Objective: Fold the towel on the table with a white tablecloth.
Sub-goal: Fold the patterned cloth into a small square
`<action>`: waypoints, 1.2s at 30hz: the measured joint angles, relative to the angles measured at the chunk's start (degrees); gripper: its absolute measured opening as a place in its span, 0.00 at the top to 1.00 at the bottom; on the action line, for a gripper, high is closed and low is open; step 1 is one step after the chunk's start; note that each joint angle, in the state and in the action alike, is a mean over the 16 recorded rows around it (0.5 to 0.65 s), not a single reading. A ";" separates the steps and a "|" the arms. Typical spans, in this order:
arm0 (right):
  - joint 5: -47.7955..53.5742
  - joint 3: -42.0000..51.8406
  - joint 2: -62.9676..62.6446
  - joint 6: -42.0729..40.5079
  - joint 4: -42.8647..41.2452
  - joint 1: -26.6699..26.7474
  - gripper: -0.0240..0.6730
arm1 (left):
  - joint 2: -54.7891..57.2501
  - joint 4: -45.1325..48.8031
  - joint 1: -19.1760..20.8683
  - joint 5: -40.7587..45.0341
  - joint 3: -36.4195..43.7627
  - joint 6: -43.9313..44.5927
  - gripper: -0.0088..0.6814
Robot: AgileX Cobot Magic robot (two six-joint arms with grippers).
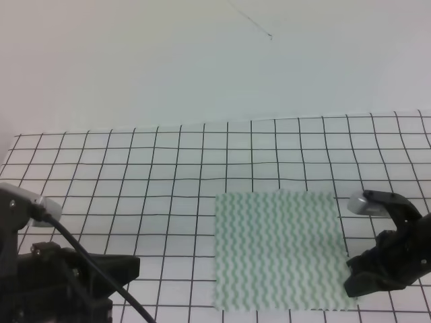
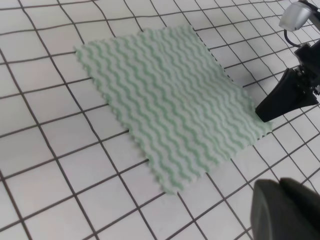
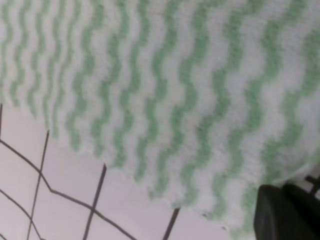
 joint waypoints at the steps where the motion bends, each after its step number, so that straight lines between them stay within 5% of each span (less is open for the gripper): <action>1: 0.03 -0.15 -0.01 -0.04 0.30 0.00 0.95 | 0.00 0.00 0.00 -0.01 0.00 0.00 0.99; 36: -2.72 -22.44 10.08 1.68 1.76 -4.11 0.95 | -0.09 -0.22 -0.01 -0.25 0.00 0.12 0.99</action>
